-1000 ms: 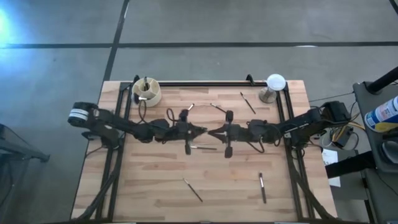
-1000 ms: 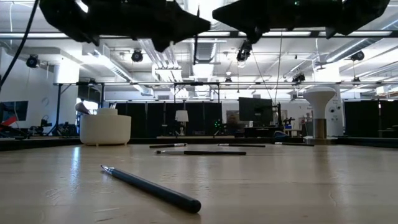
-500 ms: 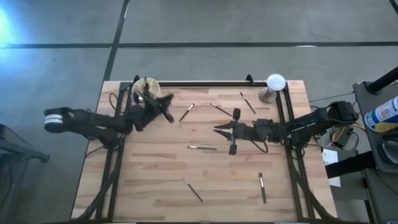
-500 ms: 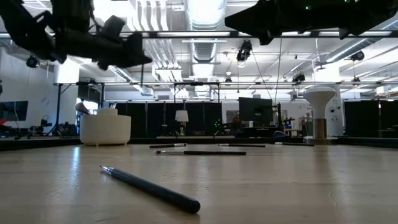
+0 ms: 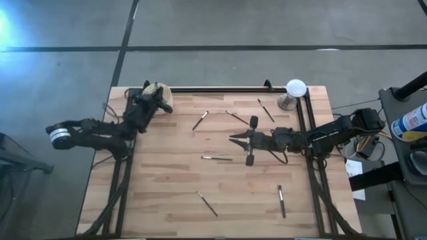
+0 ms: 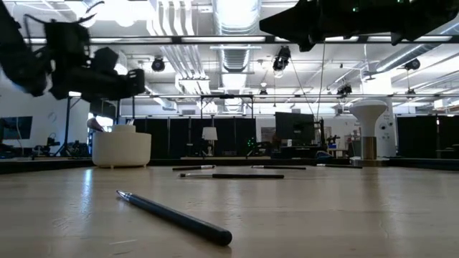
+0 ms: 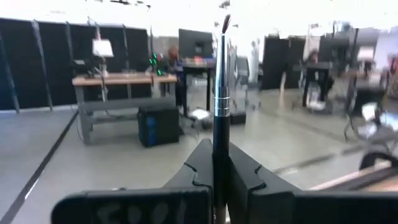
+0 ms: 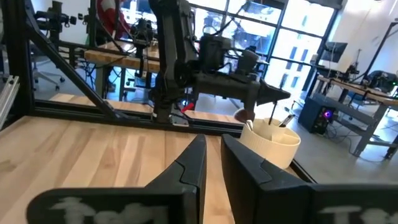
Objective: Put items in baskets/containers
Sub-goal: Put the liner brush into the organizer, then put the eyeshadow brush into the organizer
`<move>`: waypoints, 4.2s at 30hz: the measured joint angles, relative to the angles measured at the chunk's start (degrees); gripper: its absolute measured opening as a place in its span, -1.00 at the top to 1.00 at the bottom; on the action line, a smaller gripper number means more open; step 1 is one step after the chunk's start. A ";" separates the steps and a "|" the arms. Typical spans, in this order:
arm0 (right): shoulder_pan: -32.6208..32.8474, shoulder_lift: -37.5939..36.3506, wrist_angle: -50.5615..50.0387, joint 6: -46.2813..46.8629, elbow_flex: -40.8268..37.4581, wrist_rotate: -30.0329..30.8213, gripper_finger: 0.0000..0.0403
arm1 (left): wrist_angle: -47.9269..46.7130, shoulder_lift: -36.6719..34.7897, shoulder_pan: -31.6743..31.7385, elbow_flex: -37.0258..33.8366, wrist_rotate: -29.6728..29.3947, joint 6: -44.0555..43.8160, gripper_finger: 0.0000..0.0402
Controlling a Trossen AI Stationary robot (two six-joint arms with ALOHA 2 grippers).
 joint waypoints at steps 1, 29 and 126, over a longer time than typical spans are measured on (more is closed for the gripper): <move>0.01 0.00 -0.03 0.01 0.00 -0.04 0.79 | 3.55 0.13 -0.02 -1.62 -0.24 0.00 0.94; 0.01 0.00 -0.05 -0.81 -0.02 -0.58 0.79 | 15.24 14.60 2.96 -6.05 -4.84 2.67 0.94; -33.21 12.70 -46.46 11.60 17.04 -15.06 0.76 | 6.02 27.48 -29.78 8.69 18.70 0.90 1.00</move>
